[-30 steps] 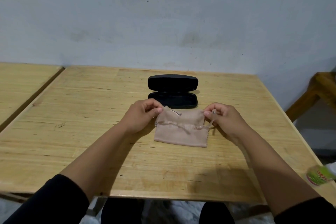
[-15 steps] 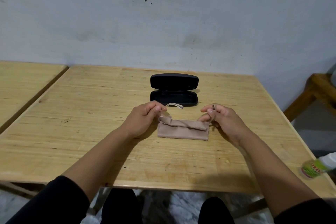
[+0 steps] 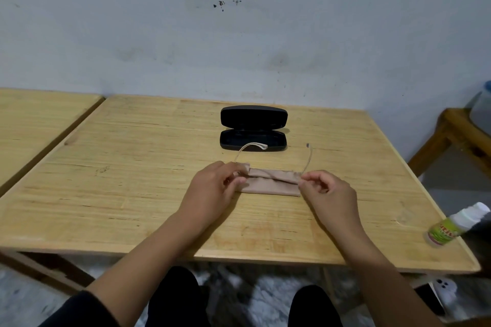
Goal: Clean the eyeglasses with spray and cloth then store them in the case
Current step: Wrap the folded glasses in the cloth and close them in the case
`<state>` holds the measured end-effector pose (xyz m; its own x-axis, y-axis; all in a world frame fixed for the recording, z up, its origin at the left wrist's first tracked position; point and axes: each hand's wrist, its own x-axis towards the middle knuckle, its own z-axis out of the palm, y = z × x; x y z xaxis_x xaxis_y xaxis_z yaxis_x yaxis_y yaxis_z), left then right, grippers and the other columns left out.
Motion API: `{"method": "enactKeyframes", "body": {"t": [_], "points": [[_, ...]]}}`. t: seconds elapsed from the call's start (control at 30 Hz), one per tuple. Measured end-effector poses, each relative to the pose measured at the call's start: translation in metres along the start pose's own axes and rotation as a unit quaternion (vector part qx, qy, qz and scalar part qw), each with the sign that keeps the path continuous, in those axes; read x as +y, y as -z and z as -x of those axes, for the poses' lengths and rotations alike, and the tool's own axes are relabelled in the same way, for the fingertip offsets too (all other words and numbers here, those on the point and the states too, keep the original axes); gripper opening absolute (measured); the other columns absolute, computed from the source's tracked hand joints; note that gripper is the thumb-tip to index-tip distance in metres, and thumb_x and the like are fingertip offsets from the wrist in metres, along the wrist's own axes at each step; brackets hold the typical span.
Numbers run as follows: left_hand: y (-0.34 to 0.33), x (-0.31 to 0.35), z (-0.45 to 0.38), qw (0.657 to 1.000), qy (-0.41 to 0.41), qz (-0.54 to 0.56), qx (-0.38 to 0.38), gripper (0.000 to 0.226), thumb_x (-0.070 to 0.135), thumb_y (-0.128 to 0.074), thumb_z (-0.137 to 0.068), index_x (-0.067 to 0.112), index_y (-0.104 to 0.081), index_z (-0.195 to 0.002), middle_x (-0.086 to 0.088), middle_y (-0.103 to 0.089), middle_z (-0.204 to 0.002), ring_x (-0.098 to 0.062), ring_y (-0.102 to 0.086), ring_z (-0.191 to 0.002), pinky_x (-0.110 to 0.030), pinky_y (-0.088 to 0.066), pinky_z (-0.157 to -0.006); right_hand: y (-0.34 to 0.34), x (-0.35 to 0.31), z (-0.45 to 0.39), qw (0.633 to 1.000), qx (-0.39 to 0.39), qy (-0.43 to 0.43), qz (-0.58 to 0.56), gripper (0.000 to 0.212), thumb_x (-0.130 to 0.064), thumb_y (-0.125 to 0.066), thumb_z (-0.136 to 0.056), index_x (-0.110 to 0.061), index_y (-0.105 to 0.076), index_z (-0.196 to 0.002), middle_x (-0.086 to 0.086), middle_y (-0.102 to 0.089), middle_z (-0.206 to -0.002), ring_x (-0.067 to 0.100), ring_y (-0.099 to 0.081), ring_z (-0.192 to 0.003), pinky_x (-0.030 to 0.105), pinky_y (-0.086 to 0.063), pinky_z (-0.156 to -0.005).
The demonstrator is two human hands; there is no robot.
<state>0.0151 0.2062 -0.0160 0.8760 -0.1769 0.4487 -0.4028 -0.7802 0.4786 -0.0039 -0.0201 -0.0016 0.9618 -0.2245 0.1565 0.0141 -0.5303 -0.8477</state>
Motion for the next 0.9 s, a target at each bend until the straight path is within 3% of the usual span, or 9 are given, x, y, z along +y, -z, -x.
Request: {"method": "enactKeyframes", "body": {"t": [0.1, 0.2, 0.3, 0.47, 0.7, 0.9], "points": [[-0.004, 0.006, -0.004, 1.000, 0.004, -0.013, 0.005, 0.028, 0.028, -0.063, -0.085, 0.026, -0.061, -0.113, 0.003, -0.064, -0.082, -0.010, -0.053, -0.069, -0.023, -0.046, -0.065, -0.011, -0.001, -0.002, 0.994, 0.017, 0.068, 0.079, 0.018, -0.020, -0.068, -0.081, -0.019, -0.070, -0.099, -0.006, -0.060, -0.080, -0.003, -0.052, -0.069, -0.003, -0.037, -0.062], [-0.008, 0.005, -0.006, 0.999, 0.017, -0.032, -0.002, 0.032, 0.028, -0.061, -0.086, 0.021, -0.058, -0.117, 0.000, -0.066, -0.087, -0.013, -0.056, -0.072, -0.022, -0.044, -0.066, -0.018, 0.000, -0.007, 0.988, 0.023, 0.103, 0.111, 0.024, -0.020, -0.068, -0.082, -0.016, -0.070, -0.105, -0.005, -0.057, -0.082, -0.004, -0.049, -0.068, 0.000, -0.037, -0.060], [-0.010, 0.005, -0.009, 0.998, 0.029, -0.050, -0.007, 0.025, 0.028, -0.060, -0.087, 0.016, -0.064, -0.109, -0.004, -0.067, -0.086, -0.018, -0.059, -0.074, -0.022, -0.043, -0.065, -0.021, 0.001, -0.010, 0.983, 0.012, 0.114, 0.141, 0.021, -0.019, -0.066, -0.083, -0.014, -0.070, -0.103, -0.005, -0.054, -0.081, 0.000, -0.046, -0.067, 0.001, -0.032, -0.060], [-0.009, 0.002, -0.013, 0.998, 0.039, -0.051, -0.010, 0.013, 0.021, -0.062, -0.086, 0.012, -0.069, -0.092, -0.006, -0.066, -0.083, -0.021, -0.059, -0.073, -0.023, -0.040, -0.063, -0.022, 0.004, -0.011, 0.982, 0.011, 0.122, 0.141, 0.015, -0.016, -0.065, -0.084, -0.014, -0.072, -0.096, -0.005, -0.055, -0.080, 0.000, -0.046, -0.067, 0.002, -0.035, -0.060], [-0.006, 0.006, -0.014, 0.999, 0.009, -0.049, -0.008, 0.010, 0.018, -0.059, -0.087, 0.010, -0.065, -0.088, -0.005, -0.062, -0.079, -0.021, -0.057, -0.068, -0.033, -0.049, -0.061, -0.019, 0.004, -0.012, 0.982, 0.015, 0.124, 0.141, 0.015, -0.018, -0.063, -0.085, -0.013, -0.072, -0.096, -0.005, -0.056, -0.082, 0.003, -0.048, -0.071, 0.001, -0.033, -0.059], [0.005, 0.014, -0.003, 0.998, -0.030, -0.057, 0.008, 0.010, 0.020, -0.053, -0.090, 0.016, -0.061, -0.088, 0.004, -0.057, -0.081, -0.013, -0.050, -0.067, -0.026, -0.045, -0.059, -0.009, 0.001, -0.009, 0.979, 0.023, 0.145, 0.139, 0.014, -0.018, -0.061, -0.086, -0.013, -0.072, -0.094, -0.003, -0.059, -0.083, -0.004, -0.046, -0.066, 0.000, -0.034, -0.061]]}}
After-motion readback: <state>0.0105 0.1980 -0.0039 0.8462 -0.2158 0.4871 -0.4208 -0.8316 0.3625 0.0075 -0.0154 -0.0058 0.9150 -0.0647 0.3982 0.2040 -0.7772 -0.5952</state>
